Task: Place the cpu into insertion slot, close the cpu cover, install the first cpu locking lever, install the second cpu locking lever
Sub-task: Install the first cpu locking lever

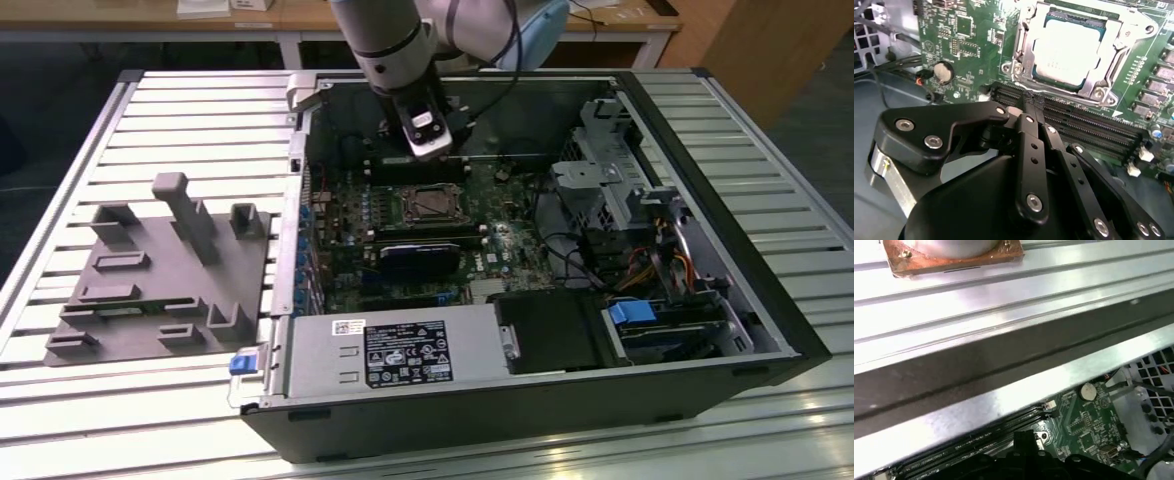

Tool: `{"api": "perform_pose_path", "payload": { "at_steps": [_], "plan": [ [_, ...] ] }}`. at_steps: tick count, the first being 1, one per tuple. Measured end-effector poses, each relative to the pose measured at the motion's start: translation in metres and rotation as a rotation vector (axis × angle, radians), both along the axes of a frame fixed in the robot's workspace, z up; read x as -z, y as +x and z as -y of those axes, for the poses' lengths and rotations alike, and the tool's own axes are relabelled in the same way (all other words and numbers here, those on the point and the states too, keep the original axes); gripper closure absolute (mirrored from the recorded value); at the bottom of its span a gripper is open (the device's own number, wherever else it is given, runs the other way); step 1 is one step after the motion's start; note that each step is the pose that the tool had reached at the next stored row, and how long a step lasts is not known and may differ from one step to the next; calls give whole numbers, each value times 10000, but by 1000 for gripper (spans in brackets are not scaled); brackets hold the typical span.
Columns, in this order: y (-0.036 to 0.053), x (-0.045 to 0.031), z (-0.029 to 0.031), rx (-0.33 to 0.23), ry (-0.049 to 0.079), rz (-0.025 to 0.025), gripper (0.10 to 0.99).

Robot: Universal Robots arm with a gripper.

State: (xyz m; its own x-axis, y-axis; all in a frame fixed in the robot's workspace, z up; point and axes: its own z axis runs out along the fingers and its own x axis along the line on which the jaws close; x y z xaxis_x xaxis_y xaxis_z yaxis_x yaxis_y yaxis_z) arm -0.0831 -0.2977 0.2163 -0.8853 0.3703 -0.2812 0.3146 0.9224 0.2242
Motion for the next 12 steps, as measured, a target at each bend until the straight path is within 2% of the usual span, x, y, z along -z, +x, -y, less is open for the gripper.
{"api": "perform_pose_path", "payload": {
  "at_steps": [8,9,10,11,12],
  "plan": [
    [0,-13,0,0,4,-7,984],
    [1,-13,0,-2,1,-54,984],
    [3,-12,0,-1,1,-151,984],
    [6,-11,0,0,1,-283,984],
    [9,-9,0,0,-1,-437,984]
  ]
}}
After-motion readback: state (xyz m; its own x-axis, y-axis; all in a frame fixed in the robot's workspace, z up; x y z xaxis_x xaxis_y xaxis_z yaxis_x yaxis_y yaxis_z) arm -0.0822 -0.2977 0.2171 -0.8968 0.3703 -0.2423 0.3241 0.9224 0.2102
